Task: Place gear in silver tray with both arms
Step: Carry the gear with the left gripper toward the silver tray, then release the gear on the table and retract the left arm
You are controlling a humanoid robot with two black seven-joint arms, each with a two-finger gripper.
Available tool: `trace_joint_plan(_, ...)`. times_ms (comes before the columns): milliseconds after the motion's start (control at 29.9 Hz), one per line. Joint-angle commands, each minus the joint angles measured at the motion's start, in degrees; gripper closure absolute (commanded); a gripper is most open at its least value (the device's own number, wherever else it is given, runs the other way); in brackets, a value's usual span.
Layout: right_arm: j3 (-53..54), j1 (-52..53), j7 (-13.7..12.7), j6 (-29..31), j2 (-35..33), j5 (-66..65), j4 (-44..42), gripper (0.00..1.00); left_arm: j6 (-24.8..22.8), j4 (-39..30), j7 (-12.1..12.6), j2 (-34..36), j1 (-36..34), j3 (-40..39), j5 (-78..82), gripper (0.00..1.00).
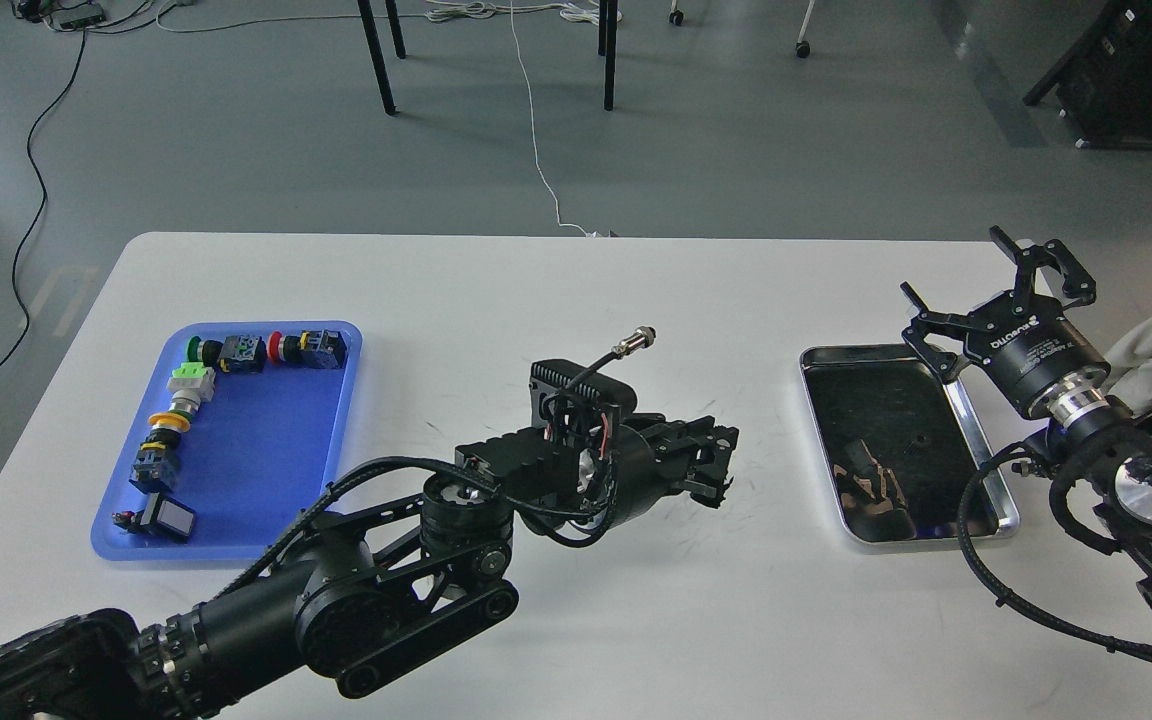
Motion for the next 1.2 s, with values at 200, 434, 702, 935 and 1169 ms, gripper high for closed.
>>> trace_joint_plan(200, -0.06, 0.0, 0.09, 0.0, 0.02, 0.01, -0.14, 0.05, 4.37, 1.81, -0.56, -0.09, 6.36, 3.83, -0.33, 0.86)
trace_joint_plan(434, -0.06, 0.0, 0.09, 0.0, -0.07, 0.01, -0.14, 0.05, 4.72, 1.63, -0.65, -0.09, 6.72, 4.01, -0.25, 0.83)
trace_joint_plan(702, -0.06, 0.0, 0.27, 0.0, -0.07, 0.01, -0.14, 0.04, 6.04, 1.28, -1.79, -0.09, 6.9, 4.45, -0.16, 0.56)
trace_joint_plan(935, -0.23, 0.09, 0.27, 0.0, 0.02, -1.66, 0.12, 0.03, 9.2, 0.84, -3.2, -0.09, 6.81, 4.36, -0.51, 0.05)
trace_joint_plan(1169, -0.32, 1.67, -0.17, 0.0, -0.77, -2.89, 3.71, 0.03, 13.86, -0.47, -3.03, -0.09, 5.31, -3.52, -3.58, 0.02)
